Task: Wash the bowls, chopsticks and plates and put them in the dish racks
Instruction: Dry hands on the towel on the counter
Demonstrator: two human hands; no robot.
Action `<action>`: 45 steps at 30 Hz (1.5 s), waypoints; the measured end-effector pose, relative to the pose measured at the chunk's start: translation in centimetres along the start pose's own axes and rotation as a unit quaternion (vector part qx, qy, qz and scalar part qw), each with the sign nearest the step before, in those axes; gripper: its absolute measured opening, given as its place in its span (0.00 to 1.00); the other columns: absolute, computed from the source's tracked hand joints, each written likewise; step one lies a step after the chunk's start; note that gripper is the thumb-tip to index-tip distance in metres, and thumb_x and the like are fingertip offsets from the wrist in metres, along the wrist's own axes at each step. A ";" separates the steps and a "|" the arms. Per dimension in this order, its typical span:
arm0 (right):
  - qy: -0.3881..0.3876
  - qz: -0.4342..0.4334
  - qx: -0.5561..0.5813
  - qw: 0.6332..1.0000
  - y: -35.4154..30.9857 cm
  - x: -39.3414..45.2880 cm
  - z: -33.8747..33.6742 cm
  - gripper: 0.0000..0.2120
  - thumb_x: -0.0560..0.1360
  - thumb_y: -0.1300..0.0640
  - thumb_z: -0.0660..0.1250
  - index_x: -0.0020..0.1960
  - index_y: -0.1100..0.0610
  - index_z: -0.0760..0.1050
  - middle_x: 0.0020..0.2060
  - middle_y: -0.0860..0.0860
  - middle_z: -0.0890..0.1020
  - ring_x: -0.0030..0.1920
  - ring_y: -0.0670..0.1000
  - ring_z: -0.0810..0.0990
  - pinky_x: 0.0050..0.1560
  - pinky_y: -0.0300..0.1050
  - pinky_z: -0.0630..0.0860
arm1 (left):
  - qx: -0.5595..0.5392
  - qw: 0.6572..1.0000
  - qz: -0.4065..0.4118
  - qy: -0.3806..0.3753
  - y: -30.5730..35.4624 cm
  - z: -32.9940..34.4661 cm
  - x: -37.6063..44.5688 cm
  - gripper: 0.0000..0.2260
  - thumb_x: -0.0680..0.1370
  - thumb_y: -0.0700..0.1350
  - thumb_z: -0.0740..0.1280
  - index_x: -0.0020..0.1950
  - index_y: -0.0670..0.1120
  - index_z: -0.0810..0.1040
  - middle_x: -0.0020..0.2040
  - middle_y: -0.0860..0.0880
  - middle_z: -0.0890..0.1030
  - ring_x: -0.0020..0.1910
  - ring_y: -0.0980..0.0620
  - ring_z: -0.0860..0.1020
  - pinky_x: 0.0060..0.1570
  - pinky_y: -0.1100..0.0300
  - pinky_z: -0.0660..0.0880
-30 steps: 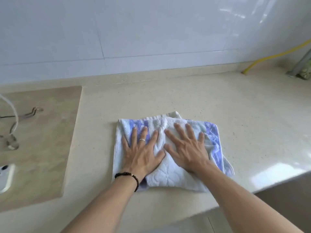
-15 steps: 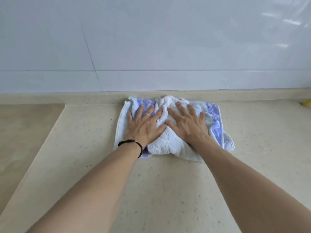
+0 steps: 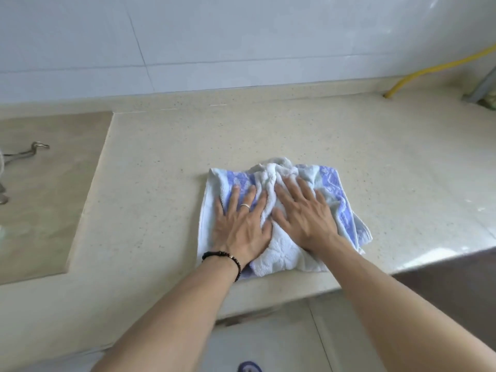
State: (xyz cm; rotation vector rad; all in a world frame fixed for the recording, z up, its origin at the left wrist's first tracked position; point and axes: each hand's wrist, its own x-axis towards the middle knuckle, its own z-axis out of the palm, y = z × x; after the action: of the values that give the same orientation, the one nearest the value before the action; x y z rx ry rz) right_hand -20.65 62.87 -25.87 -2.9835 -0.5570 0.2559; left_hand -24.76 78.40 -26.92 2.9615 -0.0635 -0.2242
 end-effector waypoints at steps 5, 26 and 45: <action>-0.026 0.013 0.006 1.000 1.4 -6.3 0.4 0.43 0.69 0.33 0.26 0.82 0.47 0.40 0.80 0.47 0.38 0.80 0.52 0.36 0.79 0.59 0.42 | 0.019 0.999 0.036 -0.031 3.1 1.1 -4.1 0.40 0.70 0.64 0.27 0.82 0.56 0.42 0.83 0.54 0.42 0.81 0.44 0.37 0.76 0.37 0.38; 0.058 -0.040 -0.026 0.997 11.4 31.8 -4.8 0.29 0.83 0.41 0.44 0.81 0.48 0.52 0.81 0.50 0.53 0.80 0.56 0.50 0.74 0.64 0.54 | 0.009 0.999 -0.017 0.039 -1.6 -4.5 33.8 0.25 0.85 0.56 0.48 0.82 0.57 0.46 0.83 0.56 0.48 0.81 0.48 0.44 0.77 0.45 0.48; 0.029 0.039 0.000 0.999 10.2 -4.2 -0.2 0.33 0.81 0.37 0.39 0.82 0.50 0.47 0.82 0.50 0.45 0.81 0.54 0.42 0.78 0.60 0.43 | 0.012 0.998 0.065 0.002 10.6 1.2 2.7 0.28 0.84 0.59 0.43 0.83 0.52 0.44 0.83 0.53 0.43 0.81 0.47 0.40 0.77 0.41 0.43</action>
State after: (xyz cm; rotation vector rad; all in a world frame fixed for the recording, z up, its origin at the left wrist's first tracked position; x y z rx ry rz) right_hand -20.89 51.83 -26.29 -3.0053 -0.4344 0.1751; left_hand -22.61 67.67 -26.61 2.9666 -0.2607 -0.2025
